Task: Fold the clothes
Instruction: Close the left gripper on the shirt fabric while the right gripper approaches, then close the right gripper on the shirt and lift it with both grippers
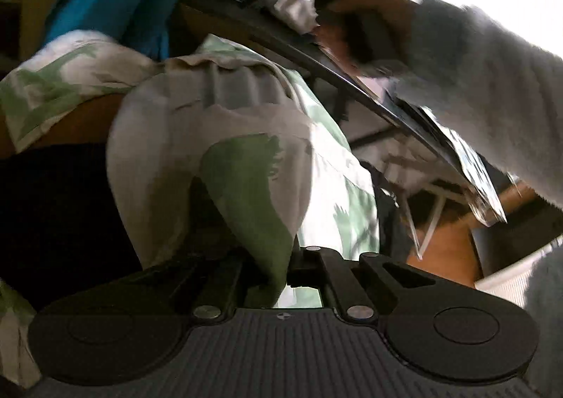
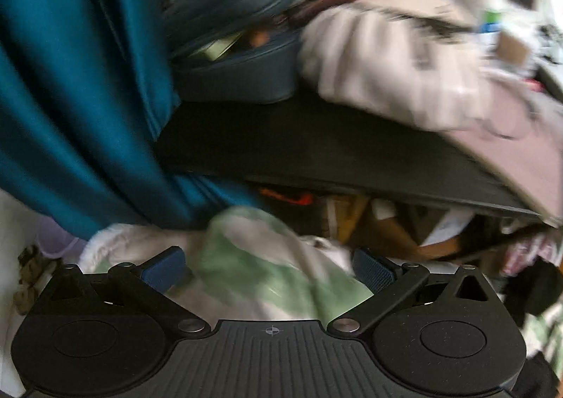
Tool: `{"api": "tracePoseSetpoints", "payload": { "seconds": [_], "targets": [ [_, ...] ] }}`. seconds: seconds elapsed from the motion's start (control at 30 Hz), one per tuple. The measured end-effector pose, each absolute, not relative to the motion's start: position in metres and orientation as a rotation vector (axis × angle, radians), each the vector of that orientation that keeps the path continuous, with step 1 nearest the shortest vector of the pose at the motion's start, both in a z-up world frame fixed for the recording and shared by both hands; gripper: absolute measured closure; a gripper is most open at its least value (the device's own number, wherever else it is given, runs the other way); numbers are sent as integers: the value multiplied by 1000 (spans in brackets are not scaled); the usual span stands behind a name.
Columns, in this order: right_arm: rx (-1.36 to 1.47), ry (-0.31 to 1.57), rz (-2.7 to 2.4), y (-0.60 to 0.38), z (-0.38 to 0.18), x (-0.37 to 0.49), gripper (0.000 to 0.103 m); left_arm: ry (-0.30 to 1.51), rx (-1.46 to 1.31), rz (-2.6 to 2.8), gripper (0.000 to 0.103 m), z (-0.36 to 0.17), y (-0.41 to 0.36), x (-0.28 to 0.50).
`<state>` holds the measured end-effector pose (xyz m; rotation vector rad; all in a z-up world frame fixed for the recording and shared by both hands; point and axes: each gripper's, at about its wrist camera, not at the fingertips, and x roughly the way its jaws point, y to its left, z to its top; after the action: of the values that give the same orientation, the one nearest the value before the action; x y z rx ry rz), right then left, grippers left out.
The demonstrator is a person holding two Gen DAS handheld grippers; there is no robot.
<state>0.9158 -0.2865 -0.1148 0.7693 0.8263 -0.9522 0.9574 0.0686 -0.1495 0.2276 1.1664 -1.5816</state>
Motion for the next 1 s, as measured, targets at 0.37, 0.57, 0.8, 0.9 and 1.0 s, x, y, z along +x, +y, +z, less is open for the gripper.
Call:
{"api": "tracePoseSetpoints", "payload": {
  "seconds": [0.37,0.57,0.8,0.9,1.0],
  "targets": [
    [765,1166,-934,-320,-191,997,83,1048,183,-1382,100,-121,86,943],
    [771,781,-798,-297,-66,922,93,1002,44,-1237,100,-91,108,976],
    [989,332,-713,-276,58,784,93,635,-113,-1182,100,21,119,1030],
    [1019,148,-682,-256,100,731,94,412,-189,-1195,100,85,129,1037],
    [1027,1,-656,-218,118,685,94,239,-245,-1213,100,129,144,1030]
  ]
}}
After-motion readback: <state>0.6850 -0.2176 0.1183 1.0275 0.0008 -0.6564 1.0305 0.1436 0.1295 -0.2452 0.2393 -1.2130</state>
